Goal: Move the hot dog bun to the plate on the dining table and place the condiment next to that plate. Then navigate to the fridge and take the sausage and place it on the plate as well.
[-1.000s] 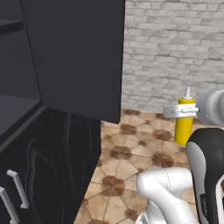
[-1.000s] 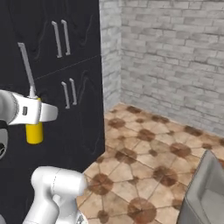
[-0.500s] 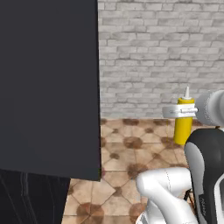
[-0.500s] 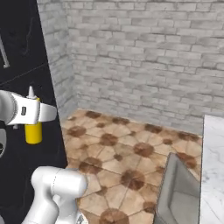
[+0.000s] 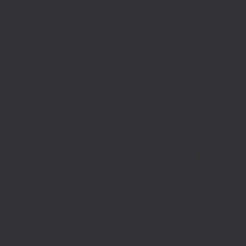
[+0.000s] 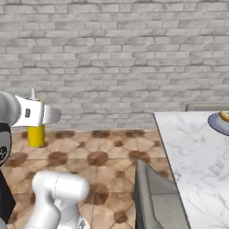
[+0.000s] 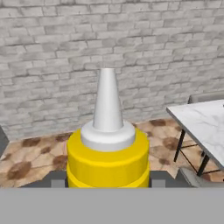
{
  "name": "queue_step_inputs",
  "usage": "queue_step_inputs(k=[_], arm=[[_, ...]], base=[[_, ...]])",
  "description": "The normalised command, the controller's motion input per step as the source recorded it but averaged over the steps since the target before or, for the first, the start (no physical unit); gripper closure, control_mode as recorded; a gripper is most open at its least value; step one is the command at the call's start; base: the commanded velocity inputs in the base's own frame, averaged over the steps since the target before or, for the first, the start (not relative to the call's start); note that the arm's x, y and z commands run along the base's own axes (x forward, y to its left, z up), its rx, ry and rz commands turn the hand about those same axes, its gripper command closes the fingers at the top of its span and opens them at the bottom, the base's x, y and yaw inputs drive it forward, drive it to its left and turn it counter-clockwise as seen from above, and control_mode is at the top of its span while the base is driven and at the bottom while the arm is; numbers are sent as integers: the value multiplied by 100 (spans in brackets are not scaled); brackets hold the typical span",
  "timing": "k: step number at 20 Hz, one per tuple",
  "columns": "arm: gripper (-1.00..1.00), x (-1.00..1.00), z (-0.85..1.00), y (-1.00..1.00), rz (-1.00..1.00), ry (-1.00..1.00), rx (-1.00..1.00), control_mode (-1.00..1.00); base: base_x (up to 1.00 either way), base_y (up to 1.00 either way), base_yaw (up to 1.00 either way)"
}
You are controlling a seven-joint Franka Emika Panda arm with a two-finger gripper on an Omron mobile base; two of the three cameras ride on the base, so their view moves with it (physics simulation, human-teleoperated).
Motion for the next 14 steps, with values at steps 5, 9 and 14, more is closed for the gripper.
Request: queue_step_inputs(k=[5,9,14], arm=[[100,0,0,0,0,0,0,100],[100,0,0,0,0,0,0,100],[100,0,0,0,0,0,0,100]], base=[[46,76,-63],[46,92,-54],[54,100,-43]])
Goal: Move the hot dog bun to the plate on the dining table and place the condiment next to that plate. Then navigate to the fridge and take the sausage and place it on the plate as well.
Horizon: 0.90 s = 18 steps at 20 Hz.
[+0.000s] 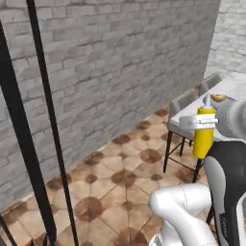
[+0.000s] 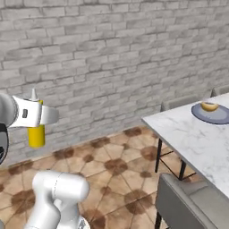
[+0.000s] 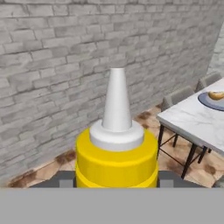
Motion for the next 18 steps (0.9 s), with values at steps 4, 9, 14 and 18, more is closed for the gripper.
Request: queue_step_inputs(k=[4,9,14,18], arm=[[100,0,0,0,0,0,0,100],[100,0,0,0,0,0,0,100],[100,0,0,0,0,0,0,100],[100,0,0,0,0,0,0,100]], base=[[64,100,-44],[75,87,-48],[69,43,-58],[23,79,-59]])
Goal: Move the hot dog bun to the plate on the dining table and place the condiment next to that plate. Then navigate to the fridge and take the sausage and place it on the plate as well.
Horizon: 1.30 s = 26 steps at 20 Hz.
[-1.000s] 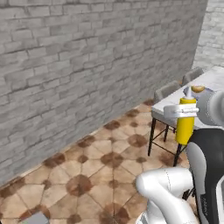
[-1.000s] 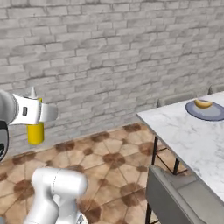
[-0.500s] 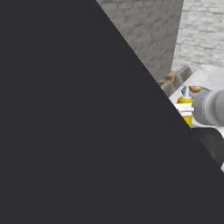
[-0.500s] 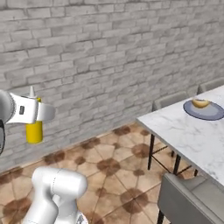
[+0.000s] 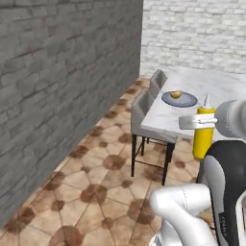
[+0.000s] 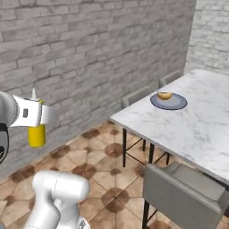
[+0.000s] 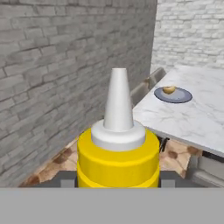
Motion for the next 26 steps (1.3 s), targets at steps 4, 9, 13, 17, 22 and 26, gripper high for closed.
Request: queue_step_inputs(k=[4,9,13,17,22,26], arm=[[100,0,0,0,0,0,0,100],[100,0,0,0,0,0,0,100],[100,0,0,0,0,0,0,100],[100,0,0,0,0,0,0,100],[100,0,0,0,0,0,0,100],[100,0,0,0,0,0,0,100]], base=[[100,90,-36],[100,62,-31],[99,4,-32],[93,0,-37],[68,0,-49],[80,-12,-43]])
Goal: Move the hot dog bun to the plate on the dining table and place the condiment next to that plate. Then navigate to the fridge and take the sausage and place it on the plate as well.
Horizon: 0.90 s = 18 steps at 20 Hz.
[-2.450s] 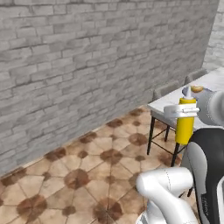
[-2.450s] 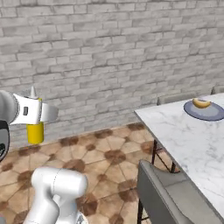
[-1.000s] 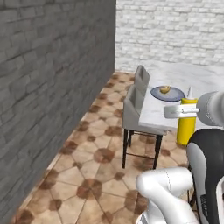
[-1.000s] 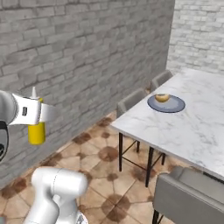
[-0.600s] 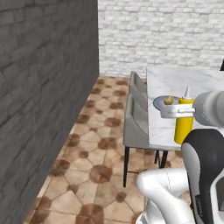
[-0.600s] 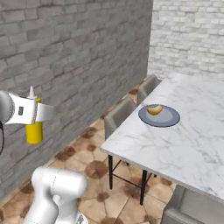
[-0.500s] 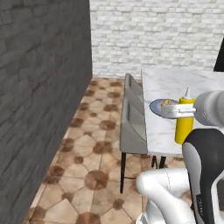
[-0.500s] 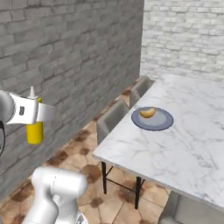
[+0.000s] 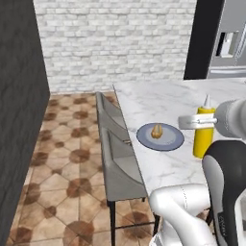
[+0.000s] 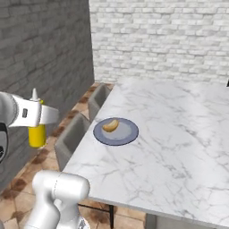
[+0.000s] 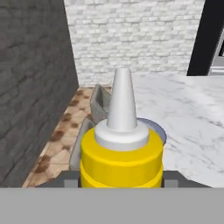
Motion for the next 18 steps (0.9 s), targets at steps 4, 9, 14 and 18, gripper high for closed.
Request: queue_step_inputs(k=[4,9,14,18], arm=[[100,63,-19,-12,-17,1,2,-100],[100,65,-42,-25,14,-8,1,-100],[100,49,-61,-42,43,-5,0,-100],[100,31,-77,-46,50,-1,0,-100]], base=[[20,-5,-9],[0,0,0],[0,0,0],[0,0,0]])
